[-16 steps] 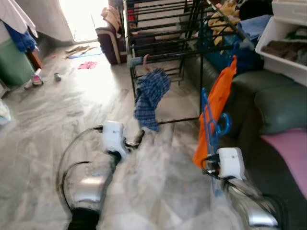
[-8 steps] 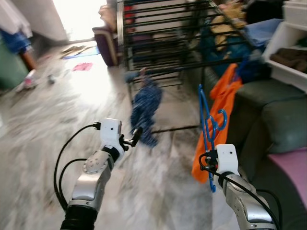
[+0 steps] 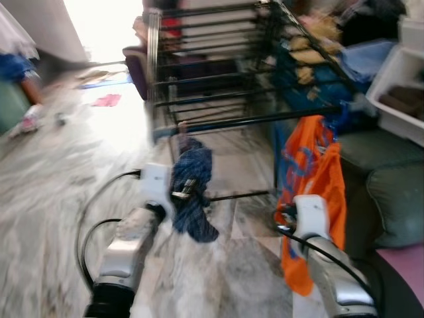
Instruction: Hang hanger
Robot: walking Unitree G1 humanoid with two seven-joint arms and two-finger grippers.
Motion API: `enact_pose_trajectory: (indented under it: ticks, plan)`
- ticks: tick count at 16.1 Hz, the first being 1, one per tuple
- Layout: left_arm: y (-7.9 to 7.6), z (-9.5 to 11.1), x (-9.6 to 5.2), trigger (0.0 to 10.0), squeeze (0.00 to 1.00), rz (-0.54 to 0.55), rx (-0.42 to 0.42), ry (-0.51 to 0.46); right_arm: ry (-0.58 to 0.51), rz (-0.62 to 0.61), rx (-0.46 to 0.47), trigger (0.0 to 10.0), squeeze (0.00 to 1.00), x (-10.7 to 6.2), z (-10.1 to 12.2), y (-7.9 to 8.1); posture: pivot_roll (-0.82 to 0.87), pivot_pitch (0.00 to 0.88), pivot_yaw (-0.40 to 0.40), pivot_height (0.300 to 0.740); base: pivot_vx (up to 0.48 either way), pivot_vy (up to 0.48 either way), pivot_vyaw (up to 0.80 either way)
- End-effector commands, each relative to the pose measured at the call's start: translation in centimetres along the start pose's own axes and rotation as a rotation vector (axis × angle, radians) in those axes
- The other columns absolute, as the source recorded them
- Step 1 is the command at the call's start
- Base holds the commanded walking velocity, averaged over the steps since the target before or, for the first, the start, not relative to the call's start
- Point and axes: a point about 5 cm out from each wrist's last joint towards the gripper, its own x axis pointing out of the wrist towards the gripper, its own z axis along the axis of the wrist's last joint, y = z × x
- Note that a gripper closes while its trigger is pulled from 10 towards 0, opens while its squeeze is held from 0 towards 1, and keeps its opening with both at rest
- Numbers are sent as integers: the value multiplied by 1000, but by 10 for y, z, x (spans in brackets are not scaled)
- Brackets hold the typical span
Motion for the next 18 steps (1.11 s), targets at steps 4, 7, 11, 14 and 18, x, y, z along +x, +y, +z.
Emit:
enact_pose_trajectory:
  ticks: [4, 7, 11, 14, 18]
  plan:
    - [-3, 1, 2, 10000, 0, 5, -9, 10, 4, 15, -10, 10000, 0, -1, 1, -3, -96, 37, 60, 740, 316, 293, 0]
    - [-4, 2, 1, 10000, 0, -8, -18, -5, 11, 30, 6, 10000, 0, -1, 0, -1, -96, 37, 62, 740, 85, 278, 0]
    - [-7, 0, 1, 10000, 0, -14, -23, 6, 19, 44, 9, 10000, 0, -3, -2, 1, -96, 38, 61, 740, 0, 0, 0]
    - [-9, -1, 0, 10000, 0, -28, -22, 13, 10, 58, 14, 10000, 0, -2, 1, 4, -95, 38, 62, 740, 0, 0, 0]
    - [-11, -1, 1, 10000, 0, -44, -20, 15, -9, 49, 21, 10000, 0, 2, 10, 1, -89, 37, 65, 740, 0, 0, 0]
